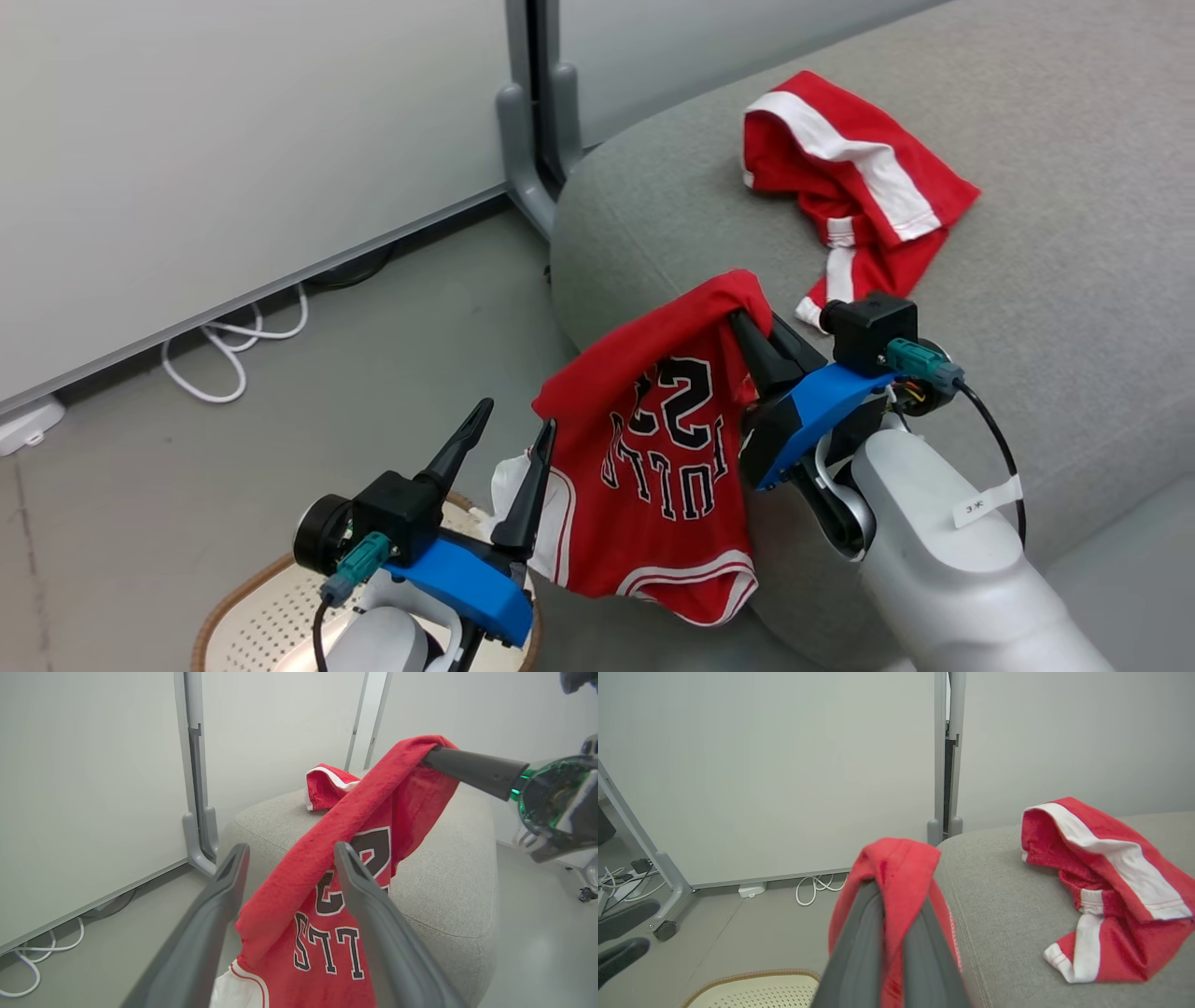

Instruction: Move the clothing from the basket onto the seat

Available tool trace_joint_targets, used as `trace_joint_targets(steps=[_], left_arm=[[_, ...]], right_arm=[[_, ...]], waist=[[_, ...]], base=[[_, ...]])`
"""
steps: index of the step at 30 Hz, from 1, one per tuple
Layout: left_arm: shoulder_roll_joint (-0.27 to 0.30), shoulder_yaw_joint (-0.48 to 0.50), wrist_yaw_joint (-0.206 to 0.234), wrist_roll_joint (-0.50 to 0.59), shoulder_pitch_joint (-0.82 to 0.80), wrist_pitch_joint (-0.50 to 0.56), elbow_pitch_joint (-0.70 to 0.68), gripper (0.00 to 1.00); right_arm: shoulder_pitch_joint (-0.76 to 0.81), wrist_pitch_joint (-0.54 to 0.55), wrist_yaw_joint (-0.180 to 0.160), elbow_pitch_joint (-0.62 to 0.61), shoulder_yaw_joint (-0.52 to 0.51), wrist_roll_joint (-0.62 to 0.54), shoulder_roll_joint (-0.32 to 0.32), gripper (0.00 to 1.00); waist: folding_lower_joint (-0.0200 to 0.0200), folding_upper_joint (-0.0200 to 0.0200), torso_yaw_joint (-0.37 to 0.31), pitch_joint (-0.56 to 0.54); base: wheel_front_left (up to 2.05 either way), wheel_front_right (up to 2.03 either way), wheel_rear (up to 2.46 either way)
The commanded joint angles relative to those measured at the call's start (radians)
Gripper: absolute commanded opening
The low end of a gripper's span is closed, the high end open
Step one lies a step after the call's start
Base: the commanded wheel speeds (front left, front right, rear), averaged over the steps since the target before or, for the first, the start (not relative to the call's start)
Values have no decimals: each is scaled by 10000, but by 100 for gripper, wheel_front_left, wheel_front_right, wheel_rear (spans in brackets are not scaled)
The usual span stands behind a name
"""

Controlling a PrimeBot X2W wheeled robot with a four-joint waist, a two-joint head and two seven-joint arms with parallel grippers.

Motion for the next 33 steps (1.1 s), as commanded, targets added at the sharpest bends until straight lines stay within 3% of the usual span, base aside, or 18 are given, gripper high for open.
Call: trace_joint_targets(steps=[1, 13, 25, 33], left_arm=[[53, 28, -10, 78, -129, -25, -38, 100], [104, 44, -10, 65, -110, -25, -33, 100], [134, -46, -10, 36, -202, -25, -59, 100], [247, 143, -10, 251, -321, -25, -358, 100]], right_arm=[[119, -36, 1, -75, -43, 9, 12, 0], [242, -36, 1, -149, -72, 77, 29, 0], [185, -36, 1, -100, -139, 242, 35, 0], [-1040, -31, 1, -301, -974, 506, -243, 0]], waist=[[0, 0, -281, 72], [0, 0, -1023, 117], [0, 0, -965, 232], [0, 0, -901, 792]], base=[[0, 0, 0], [0, 0, 0], [0, 0, 0], [0, 0, 0]])
